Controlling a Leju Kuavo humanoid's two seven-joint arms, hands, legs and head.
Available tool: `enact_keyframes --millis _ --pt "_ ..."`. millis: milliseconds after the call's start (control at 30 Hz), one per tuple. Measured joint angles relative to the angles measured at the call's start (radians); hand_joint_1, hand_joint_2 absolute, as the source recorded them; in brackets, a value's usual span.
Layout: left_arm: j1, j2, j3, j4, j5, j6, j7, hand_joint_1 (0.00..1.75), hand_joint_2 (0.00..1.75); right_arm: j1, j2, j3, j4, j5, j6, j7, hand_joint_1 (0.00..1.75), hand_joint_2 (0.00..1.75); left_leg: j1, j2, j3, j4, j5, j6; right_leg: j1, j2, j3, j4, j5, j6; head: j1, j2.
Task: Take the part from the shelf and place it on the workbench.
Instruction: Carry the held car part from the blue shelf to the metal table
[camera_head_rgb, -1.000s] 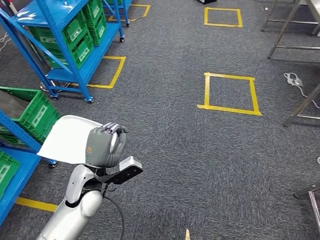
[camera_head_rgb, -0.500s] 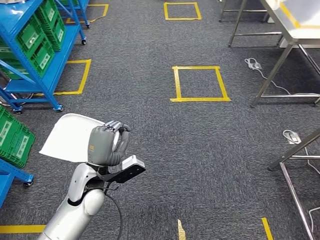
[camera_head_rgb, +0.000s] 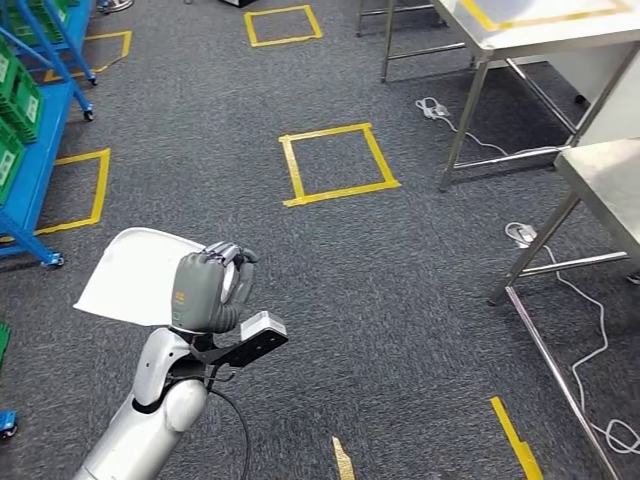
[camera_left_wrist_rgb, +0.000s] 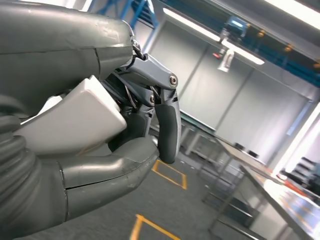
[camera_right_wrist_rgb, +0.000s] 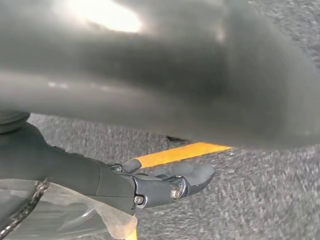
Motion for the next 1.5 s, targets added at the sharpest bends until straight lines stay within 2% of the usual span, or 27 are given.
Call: enact_keyframes --millis 33,100,133,200,267,333,400,433,467,533,600,633,700,767,833,900,933,1000,1067,1133,1200,1233,1300,1333,1400,1467,1500 --pt "0.000 0.000 0.000 0.000 0.000 0.000 0.000 1.75 1.75 0.000 0.000 0.000 0.000 0.000 0.000 0.000 0.00 0.00 0.000 -0.026 0.027 -0.066 0.031 0.007 0.001 0.014 0.000 0.001 0.001 0.002 0.001 0.000" --pt "-0.001 0.001 0.000 0.000 0.000 0.001 0.000 1.75 1.75 -0.001 0.001 0.000 0.001 0.000 0.001 0.000 0.00 0.00 0.000 -0.064 0.061 -0.150 0.056 0.011 -0.001 0.039 -0.007 0.002 0.004 0.009 0.000 0.000" --pt "-0.001 0.001 0.000 0.000 0.000 0.001 0.000 1.75 1.75 0.000 0.002 0.000 0.001 0.001 0.001 0.000 0.00 0.00 -0.001 -0.068 0.065 -0.161 0.053 0.011 -0.004 0.050 -0.012 0.001 0.007 0.015 0.000 0.000" --pt "-0.003 -0.002 0.000 0.000 0.000 0.002 0.000 1.75 1.75 0.005 0.001 0.000 0.001 0.001 0.000 0.000 0.00 0.00 0.000 -0.045 0.069 -0.173 0.057 0.013 -0.007 0.063 -0.022 0.000 0.011 0.027 0.000 0.000" --pt "-0.004 -0.007 0.000 0.000 0.001 0.003 -0.002 1.75 1.75 0.008 0.000 0.000 0.001 0.004 -0.003 0.002 0.00 0.00 0.004 -0.017 0.075 -0.186 0.064 0.020 -0.002 0.015 -0.046 0.036 -0.015 0.036 0.007 0.000" --pt "0.000 -0.008 0.000 0.000 0.003 0.005 -0.004 1.75 1.75 0.006 0.000 0.000 0.001 0.008 -0.005 0.004 0.00 0.00 0.004 0.014 0.076 -0.191 0.066 0.025 0.000 -0.058 -0.102 0.150 -0.075 0.044 0.015 0.000" --pt "0.007 -0.007 0.001 0.000 0.006 0.005 -0.005 1.75 1.75 0.005 0.000 0.000 0.000 0.009 -0.006 0.005 0.00 0.00 0.002 0.048 0.076 -0.190 0.064 0.025 -0.004 -0.083 -0.154 0.258 -0.112 0.051 0.016 0.000" --pt "0.009 -0.006 0.001 0.000 0.007 0.005 -0.005 1.75 1.75 0.007 0.000 0.000 0.000 0.010 -0.006 0.005 0.00 0.00 0.002 0.063 0.076 -0.190 0.063 0.024 -0.005 -0.088 -0.155 0.263 -0.104 0.055 0.016 0.000" --pt "0.010 -0.006 0.001 0.000 0.007 0.005 -0.005 1.75 1.75 0.009 0.000 0.000 0.000 0.010 -0.007 0.005 0.00 0.00 0.002 0.077 0.077 -0.189 0.061 0.022 -0.007 -0.094 -0.135 0.227 -0.080 0.057 0.017 0.000" --pt "0.009 -0.007 0.001 0.000 0.007 0.005 -0.005 1.75 1.75 0.009 -0.001 0.000 0.000 0.010 -0.007 0.005 0.00 0.00 0.001 0.100 0.081 -0.187 0.056 0.014 -0.005 -0.134 -0.057 0.087 -0.022 0.056 0.017 0.000" --pt "0.009 -0.006 0.001 0.000 0.007 0.005 -0.005 1.75 1.75 0.007 -0.002 0.000 0.000 0.010 -0.007 0.004 0.00 0.00 -0.006 0.117 0.085 -0.184 0.050 0.003 -0.002 -0.165 -0.007 0.001 -0.001 0.042 0.015 0.000" --pt "0.009 -0.006 0.001 0.000 0.007 0.005 -0.005 1.75 1.75 0.006 -0.002 0.000 0.000 0.010 -0.007 0.004 0.00 0.00 -0.009 0.125 0.087 -0.184 0.049 -0.001 0.001 -0.166 -0.004 -0.004 -0.004 0.033 0.014 0.000" --pt "0.007 -0.007 0.001 0.000 0.007 0.005 -0.005 1.75 1.75 0.007 -0.002 0.000 0.000 0.010 -0.007 0.005 0.00 0.00 -0.007 0.137 0.092 -0.183 0.045 -0.012 0.000 -0.142 -0.005 -0.005 0.000 0.017 0.012 0.000" --pt "0.006 -0.007 0.000 0.000 0.007 0.006 -0.005 1.75 1.75 0.007 -0.002 0.000 0.000 0.010 -0.008 0.005 0.00 0.00 -0.001 0.100 0.083 -0.150 0.016 -0.023 -0.004 -0.118 -0.004 -0.009 0.004 0.004 0.010 0.000" --pt "0.008 -0.005 0.000 0.000 0.007 0.006 -0.006 1.75 1.75 0.005 -0.002 0.000 0.000 0.010 -0.008 0.005 0.00 0.00 0.002 0.044 0.035 -0.036 -0.048 -0.027 -0.005 -0.091 -0.004 -0.010 0.007 -0.004 0.006 0.000" --pt "0.012 -0.002 0.000 0.000 0.007 0.007 -0.006 1.75 1.75 0.004 -0.002 0.000 0.000 0.010 -0.007 0.005 0.00 0.00 0.001 0.026 -0.023 0.088 -0.095 -0.025 -0.002 -0.060 -0.004 -0.010 0.008 -0.008 0.006 0.000" --pt "0.013 -0.001 0.000 0.000 0.008 0.007 -0.006 1.75 1.75 0.005 -0.002 0.000 0.000 0.010 -0.007 0.005 0.00 0.00 0.000 0.024 -0.035 0.108 -0.091 -0.023 0.000 -0.044 -0.003 -0.009 0.008 -0.008 0.006 0.000" --pt "0.014 -0.001 0.000 0.000 0.008 0.007 -0.006 1.75 1.75 0.007 -0.002 0.000 0.000 0.010 -0.007 0.005 0.00 0.00 -0.001 0.011 -0.005 0.032 -0.028 -0.011 0.003 -0.012 -0.001 -0.008 0.009 -0.007 0.006 0.000" --pt "0.013 0.000 0.000 0.000 0.008 0.007 -0.006 1.75 1.75 0.007 -0.001 0.000 0.001 0.011 -0.007 0.010 0.00 0.00 -0.001 -0.039 0.052 -0.102 0.037 0.007 0.004 0.017 -0.002 -0.007 0.011 -0.004 0.007 0.000" --pt "0.015 0.001 0.000 0.000 0.010 0.008 -0.005 1.75 1.75 0.006 0.000 0.000 0.001 0.016 -0.010 0.023 0.00 0.00 -0.002 -0.072 0.079 -0.166 0.052 0.015 0.001 0.041 -0.009 -0.006 0.015 0.004 0.005 0.000" --pt "0.018 0.001 0.001 0.000 0.018 0.009 -0.006 1.75 1.75 0.012 -0.001 0.000 0.001 0.024 -0.014 0.040 0.00 0.00 -0.002 -0.055 0.083 -0.179 0.053 0.015 -0.003 0.062 -0.018 -0.009 0.019 0.017 0.003 0.000" --pt "0.021 0.000 0.001 0.000 0.023 0.009 -0.007 1.75 1.75 0.017 -0.002 0.000 0.001 0.031 -0.014 0.049 0.00 0.00 0.000 -0.042 0.086 -0.187 0.056 0.017 -0.002 0.053 -0.023 -0.006 0.016 0.022 0.004 0.000" --pt "0.029 0.000 0.001 0.001 0.031 0.011 -0.009 1.75 1.75 0.023 -0.005 0.002 0.001 0.047 -0.015 0.069 0.00 0.00 0.007 -0.012 0.092 -0.202 0.064 0.022 0.003 -0.004 -0.055 0.046 -0.019 0.033 0.014 0.000" --pt "0.035 0.001 0.001 0.002 0.037 0.011 -0.010 1.75 1.75 0.024 -0.005 0.003 0.001 0.056 -0.015 0.080 0.00 0.00 0.005 0.003 0.094 -0.204 0.064 0.024 0.003 -0.043 -0.083 0.101 -0.049 0.037 0.019 0.000" --pt "0.050 0.005 0.001 0.007 0.050 0.012 -0.012 1.75 1.75 0.029 -0.007 0.005 0.001 0.069 -0.015 0.104 0.00 0.00 0.003 0.036 0.093 -0.204 0.062 0.026 -0.002 -0.079 -0.144 0.223 -0.099 0.047 0.022 0.000" --pt "0.062 0.009 0.000 0.015 0.062 0.011 -0.015 1.75 1.75 0.040 -0.012 0.007 0.000 0.080 -0.015 0.128 0.00 0.00 0.003 0.067 0.095 -0.204 0.057 0.024 -0.007 -0.089 -0.149 0.243 -0.090 0.054 0.022 0.000" --pt "0.067 0.010 -0.001 0.019 0.066 0.013 -0.016 1.75 1.75 0.048 -0.017 0.008 0.000 0.083 -0.017 0.139 0.00 0.00 0.003 0.080 0.098 -0.203 0.054 0.021 -0.009 -0.098 -0.121 0.194 -0.061 0.057 0.023 0.000"
